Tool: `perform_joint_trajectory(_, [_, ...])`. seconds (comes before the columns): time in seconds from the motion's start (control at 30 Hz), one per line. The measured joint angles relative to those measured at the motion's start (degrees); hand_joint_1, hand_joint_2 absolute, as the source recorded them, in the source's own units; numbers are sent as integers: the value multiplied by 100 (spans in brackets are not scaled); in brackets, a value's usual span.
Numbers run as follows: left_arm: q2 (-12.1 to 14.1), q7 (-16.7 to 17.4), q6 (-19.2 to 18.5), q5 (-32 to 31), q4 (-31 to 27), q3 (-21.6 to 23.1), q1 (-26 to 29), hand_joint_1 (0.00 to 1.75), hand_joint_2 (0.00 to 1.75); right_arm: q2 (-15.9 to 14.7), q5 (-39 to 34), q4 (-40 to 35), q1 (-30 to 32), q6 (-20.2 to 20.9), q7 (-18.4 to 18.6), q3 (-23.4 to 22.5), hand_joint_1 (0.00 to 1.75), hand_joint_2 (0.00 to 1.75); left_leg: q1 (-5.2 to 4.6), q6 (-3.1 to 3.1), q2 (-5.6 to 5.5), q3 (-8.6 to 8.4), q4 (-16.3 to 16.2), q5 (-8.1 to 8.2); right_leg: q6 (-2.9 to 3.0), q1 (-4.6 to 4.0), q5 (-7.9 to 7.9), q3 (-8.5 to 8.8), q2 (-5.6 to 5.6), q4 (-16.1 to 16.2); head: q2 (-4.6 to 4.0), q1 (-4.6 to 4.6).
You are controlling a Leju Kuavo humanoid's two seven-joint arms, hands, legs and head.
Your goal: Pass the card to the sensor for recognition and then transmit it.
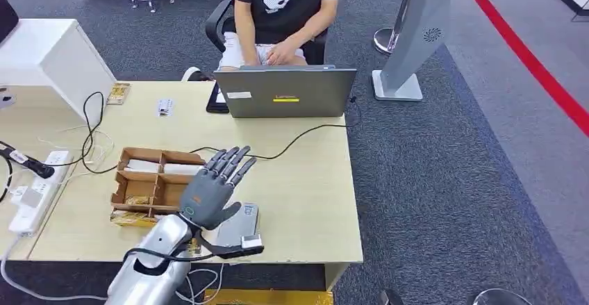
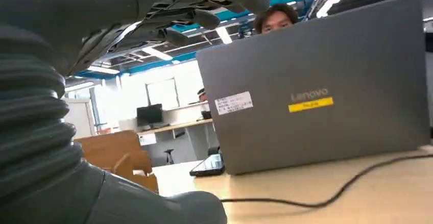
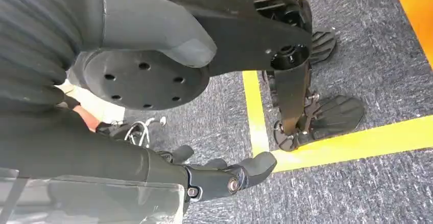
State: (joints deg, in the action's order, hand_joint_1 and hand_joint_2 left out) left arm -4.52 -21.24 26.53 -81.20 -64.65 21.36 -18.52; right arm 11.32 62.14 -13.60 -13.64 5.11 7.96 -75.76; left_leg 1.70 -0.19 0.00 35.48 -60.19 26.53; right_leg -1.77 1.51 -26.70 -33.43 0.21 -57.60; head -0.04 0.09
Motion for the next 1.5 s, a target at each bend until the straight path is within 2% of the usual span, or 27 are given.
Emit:
perform_joint_trajectory(0.27, [137,100,98,-41,37,299,224,0,175,-28,-33,-13,18,-26,-50,-18,0,175,0,0,0,0,0,0,0,0,0,0,0,0,0,0])
perform_joint_trajectory(0.53, [286,363,125,-170,35,441,241,0,175,-61,-52,-13,68,-33,-77,-90,0,175,0,0,-1,0,0,0,0,0,0,0,-1,0,0,0])
perform_joint_trajectory(1.1, [402,419,138,-197,-4,542,260,0,175,-77,-107,-15,97,-33,-100,-122,0,175,0,0,0,0,0,0,0,0,0,0,0,0,0,0])
perform_joint_trajectory(1.33, [678,568,192,-87,-243,542,477,0,175,-96,-153,-24,209,-7,-175,-144,0,175,0,-3,1,0,2,3,1,0,-1,1,0,0,0,0])
perform_joint_trajectory(1.5, [874,315,192,192,-555,518,880,0,175,-129,-201,-44,310,11,-240,-149,0,175,0,-2,-2,2,2,3,2,0,-10,1,-5,0,0,2])
